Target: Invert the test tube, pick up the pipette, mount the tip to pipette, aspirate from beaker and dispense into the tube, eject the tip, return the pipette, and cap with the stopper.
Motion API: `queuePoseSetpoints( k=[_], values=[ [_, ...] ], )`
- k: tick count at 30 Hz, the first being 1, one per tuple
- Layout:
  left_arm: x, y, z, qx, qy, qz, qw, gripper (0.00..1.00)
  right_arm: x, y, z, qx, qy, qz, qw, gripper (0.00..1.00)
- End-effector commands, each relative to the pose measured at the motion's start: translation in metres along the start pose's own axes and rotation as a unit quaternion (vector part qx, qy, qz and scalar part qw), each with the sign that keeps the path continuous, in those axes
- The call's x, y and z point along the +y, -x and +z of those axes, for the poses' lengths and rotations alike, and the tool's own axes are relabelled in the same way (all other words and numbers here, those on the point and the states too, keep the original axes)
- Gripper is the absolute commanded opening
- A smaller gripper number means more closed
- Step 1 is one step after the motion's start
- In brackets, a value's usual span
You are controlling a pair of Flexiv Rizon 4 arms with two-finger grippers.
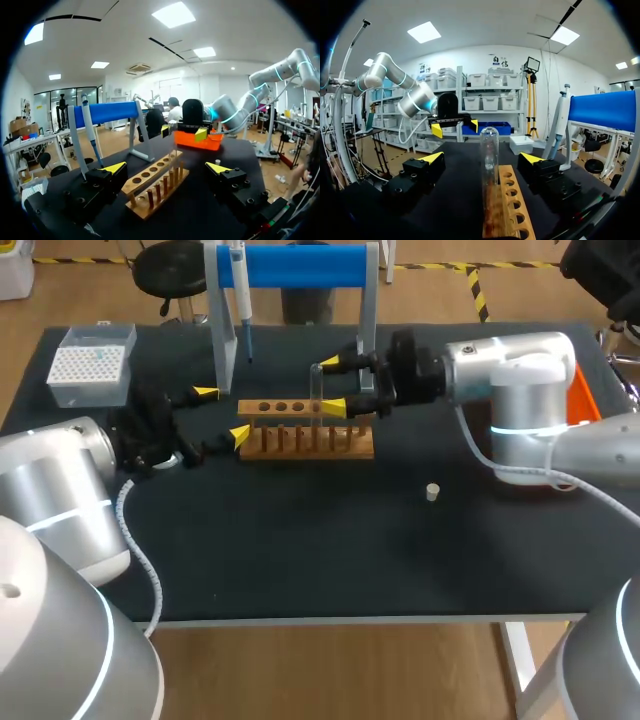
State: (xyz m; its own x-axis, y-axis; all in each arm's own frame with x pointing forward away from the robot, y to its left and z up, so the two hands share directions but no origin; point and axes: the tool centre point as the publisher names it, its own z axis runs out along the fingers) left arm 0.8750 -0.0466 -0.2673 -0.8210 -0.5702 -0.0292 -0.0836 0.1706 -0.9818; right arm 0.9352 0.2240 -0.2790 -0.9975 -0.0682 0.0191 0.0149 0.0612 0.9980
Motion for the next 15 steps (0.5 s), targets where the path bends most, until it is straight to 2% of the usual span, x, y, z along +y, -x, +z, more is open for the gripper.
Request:
queuePoseSetpoints(
  k=[1,11,15],
  values=[
    [-0.0004,-0.0013,0.0006,-0.002,0.001,0.0,1.0,1.0,-0.0027,0.0047,0.0049,0.006,0.0,0.0,1.0,0.94],
    [-0.0004,-0.0013,0.0006,-0.002,0.001,0.0,1.0,1.0,-0.0029,0.0092,0.0114,0.017,0.005,-0.003,1.0,0.88],
    [-0.0004,-0.0013,0.0006,-0.002,0.001,0.0,1.0,1.0,-0.0033,0.0102,0.0144,0.022,0.008,-0.002,1.0,0.82]
  ],
)
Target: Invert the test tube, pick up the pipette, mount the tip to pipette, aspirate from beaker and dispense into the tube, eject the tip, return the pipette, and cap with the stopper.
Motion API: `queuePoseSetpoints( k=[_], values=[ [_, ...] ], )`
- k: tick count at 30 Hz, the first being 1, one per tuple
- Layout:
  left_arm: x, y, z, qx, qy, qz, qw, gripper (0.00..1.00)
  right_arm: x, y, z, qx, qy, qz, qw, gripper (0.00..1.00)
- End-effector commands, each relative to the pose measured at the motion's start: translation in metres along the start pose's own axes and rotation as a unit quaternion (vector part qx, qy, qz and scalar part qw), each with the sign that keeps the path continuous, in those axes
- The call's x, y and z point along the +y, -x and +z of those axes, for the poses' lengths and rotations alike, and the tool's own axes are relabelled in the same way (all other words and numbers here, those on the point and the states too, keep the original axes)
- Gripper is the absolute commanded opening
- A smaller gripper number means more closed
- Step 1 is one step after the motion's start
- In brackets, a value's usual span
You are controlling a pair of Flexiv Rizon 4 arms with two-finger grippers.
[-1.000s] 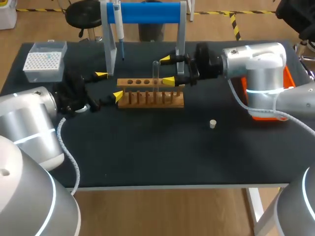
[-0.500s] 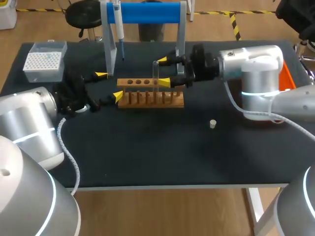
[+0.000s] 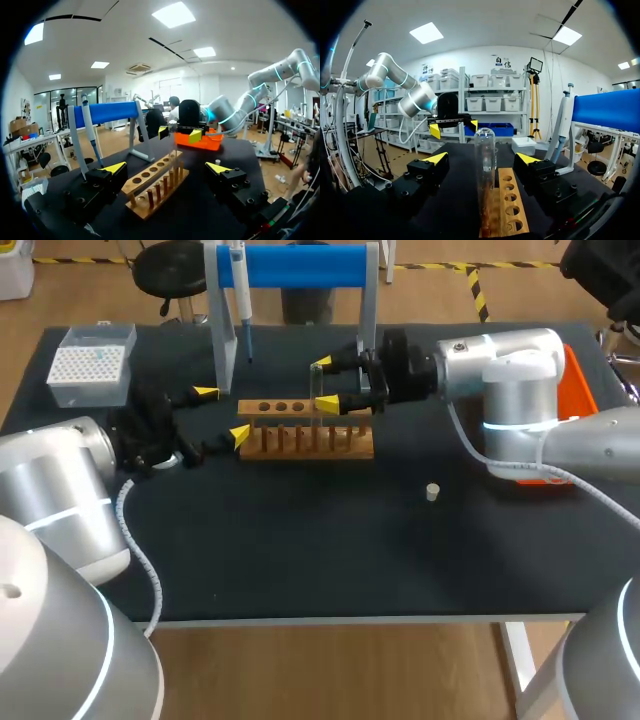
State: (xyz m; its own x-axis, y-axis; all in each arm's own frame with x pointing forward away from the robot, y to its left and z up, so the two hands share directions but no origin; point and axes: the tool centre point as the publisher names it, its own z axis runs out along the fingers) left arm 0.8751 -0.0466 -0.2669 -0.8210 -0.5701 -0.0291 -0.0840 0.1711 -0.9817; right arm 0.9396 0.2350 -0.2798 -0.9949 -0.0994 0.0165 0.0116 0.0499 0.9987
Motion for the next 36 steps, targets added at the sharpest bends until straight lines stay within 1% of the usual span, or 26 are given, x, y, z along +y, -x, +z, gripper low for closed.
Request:
queuePoseSetpoints(
  k=[1,8,9,14,21,25,30,36],
  values=[
    [0.0,-0.0014,0.0005,-0.002,0.001,0.0,1.0,1.0,-0.0033,0.0053,0.0043,0.007,0.003,0.001,1.0,0.8],
    [0.0,-0.0014,0.0005,-0.002,0.001,0.0,1.0,1.0,-0.0034,0.005,0.0074,0.013,0.006,0.002,1.0,0.62],
    [0.0,-0.0014,0.0005,-0.002,0.001,0.0,1.0,1.0,-0.0034,0.0051,0.0078,0.013,0.006,0.002,1.0,0.61],
    [0.0,-0.0014,0.0005,-0.002,0.001,0.0,1.0,1.0,-0.0037,0.0052,0.0087,0.013,0.005,0.002,1.0,0.57],
    [0.0,-0.0014,0.0005,-0.002,0.001,0.0,1.0,1.0,-0.0045,0.0052,0.011,0.013,0.002,0.001,1.0,0.56],
    [0.0,-0.0014,0.0005,-0.002,0.001,0.0,1.0,1.0,-0.0044,0.0054,0.012,0.012,0.001,-0.001,1.0,0.51],
    [0.0,-0.0014,0.0005,-0.002,0.001,0.0,1.0,1.0,-0.0045,0.0055,0.0125,0.01,0.001,0.0,1.0,0.49],
    [0.0,-0.0014,0.0005,-0.002,0.001,0.0,1.0,1.0,-0.0048,0.0056,0.0129,0.008,0.002,0.001,1.0,0.42]
  ],
)
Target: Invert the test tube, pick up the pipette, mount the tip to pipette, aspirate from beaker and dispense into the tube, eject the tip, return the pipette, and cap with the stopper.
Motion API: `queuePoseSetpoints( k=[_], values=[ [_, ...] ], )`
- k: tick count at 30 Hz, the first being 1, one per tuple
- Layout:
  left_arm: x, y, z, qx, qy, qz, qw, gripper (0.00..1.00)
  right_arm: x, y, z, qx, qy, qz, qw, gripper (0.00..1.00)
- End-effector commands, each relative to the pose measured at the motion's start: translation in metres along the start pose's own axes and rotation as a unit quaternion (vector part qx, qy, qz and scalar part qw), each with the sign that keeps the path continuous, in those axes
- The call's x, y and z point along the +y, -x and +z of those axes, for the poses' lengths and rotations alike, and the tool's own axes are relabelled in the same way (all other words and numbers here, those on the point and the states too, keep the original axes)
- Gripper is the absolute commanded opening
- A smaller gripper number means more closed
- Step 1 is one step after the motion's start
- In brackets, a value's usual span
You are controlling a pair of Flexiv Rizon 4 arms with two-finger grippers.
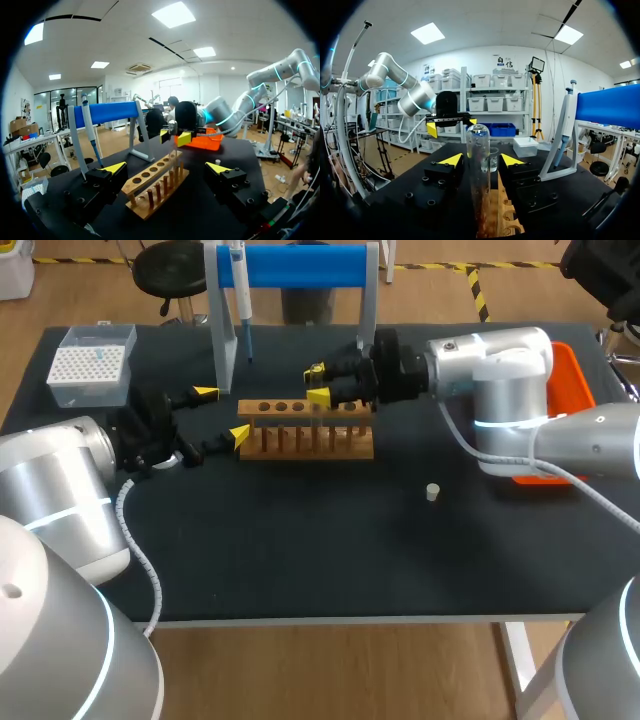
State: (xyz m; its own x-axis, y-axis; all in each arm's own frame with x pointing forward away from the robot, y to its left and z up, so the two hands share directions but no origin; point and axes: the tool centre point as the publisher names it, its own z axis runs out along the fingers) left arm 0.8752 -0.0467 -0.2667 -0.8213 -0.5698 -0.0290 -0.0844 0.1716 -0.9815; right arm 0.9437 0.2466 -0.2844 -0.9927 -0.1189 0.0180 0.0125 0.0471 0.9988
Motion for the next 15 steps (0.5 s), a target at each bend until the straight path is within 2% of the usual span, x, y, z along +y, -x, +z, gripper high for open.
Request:
queuePoseSetpoints(
  k=[1,3,5,6,15],
  values=[
    [0.0002,-0.0015,0.0005,-0.002,0.0,0.0,1.0,1.0,-0.0009,0.0003,0.0015,-0.002,0.001,0.001,1.0,0.41],
    [0.0002,-0.0015,0.0005,-0.002,0.0,0.0,1.0,1.0,-0.001,0.0003,0.0015,-0.003,0.001,0.001,1.0,0.31],
    [0.0002,-0.0015,0.0005,-0.002,0.0,0.0,1.0,1.0,-0.001,0.0003,0.0014,-0.004,0.001,0.002,1.0,0.04],
    [0.0002,-0.0015,0.0005,-0.002,0.0,0.0,1.0,1.0,-0.001,0.0002,0.0013,-0.005,0.001,0.002,1.0,0.0],
    [0.0002,-0.0015,0.0005,-0.002,0.0,0.0,1.0,1.0,0.0011,-0.0012,0.0,-0.01,0.003,0.006,1.0,0.0]
  ],
)
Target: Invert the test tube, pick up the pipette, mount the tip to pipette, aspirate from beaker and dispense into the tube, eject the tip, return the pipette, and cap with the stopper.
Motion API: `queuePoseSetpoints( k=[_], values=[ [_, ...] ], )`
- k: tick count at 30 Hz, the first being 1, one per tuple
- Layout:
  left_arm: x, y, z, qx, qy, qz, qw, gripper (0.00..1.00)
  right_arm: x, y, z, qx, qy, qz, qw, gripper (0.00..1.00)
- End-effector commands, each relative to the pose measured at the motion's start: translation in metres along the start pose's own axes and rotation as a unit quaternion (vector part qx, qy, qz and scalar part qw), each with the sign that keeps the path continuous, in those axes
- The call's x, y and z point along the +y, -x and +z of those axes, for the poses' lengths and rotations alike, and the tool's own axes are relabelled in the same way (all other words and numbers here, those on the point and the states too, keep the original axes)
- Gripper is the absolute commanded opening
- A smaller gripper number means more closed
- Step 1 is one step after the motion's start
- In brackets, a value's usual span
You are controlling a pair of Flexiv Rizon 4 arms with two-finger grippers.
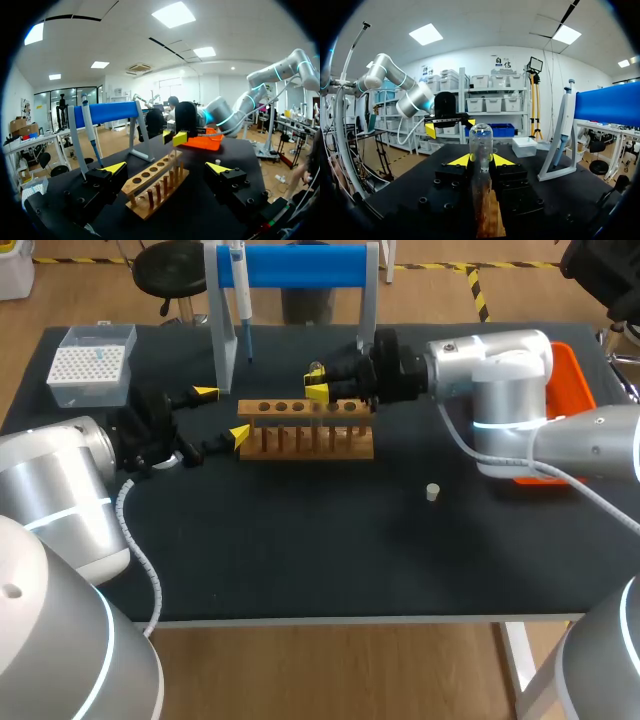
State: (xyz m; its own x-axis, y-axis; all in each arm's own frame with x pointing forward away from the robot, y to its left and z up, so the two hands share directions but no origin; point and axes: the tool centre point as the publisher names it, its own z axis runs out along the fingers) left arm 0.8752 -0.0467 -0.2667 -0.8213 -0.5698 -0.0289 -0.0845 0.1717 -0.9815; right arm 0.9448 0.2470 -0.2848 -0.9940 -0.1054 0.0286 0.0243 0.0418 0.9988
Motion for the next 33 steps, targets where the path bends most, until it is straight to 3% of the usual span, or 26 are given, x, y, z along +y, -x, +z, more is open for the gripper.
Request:
queuePoseSetpoints(
  k=[1,33],
  values=[
    [0.0,-0.001,0.0,-0.002,0.0,0.0,1.0,1.0,0.002,-0.003,0.0,-0.003,0.0,0.001,1.0,0.0],
    [0.0,-0.001,0.0,-0.002,0.0,0.0,1.0,1.0,0.021,-0.006,0.0,-0.01,-0.001,0.002,1.0,0.0]
  ],
)
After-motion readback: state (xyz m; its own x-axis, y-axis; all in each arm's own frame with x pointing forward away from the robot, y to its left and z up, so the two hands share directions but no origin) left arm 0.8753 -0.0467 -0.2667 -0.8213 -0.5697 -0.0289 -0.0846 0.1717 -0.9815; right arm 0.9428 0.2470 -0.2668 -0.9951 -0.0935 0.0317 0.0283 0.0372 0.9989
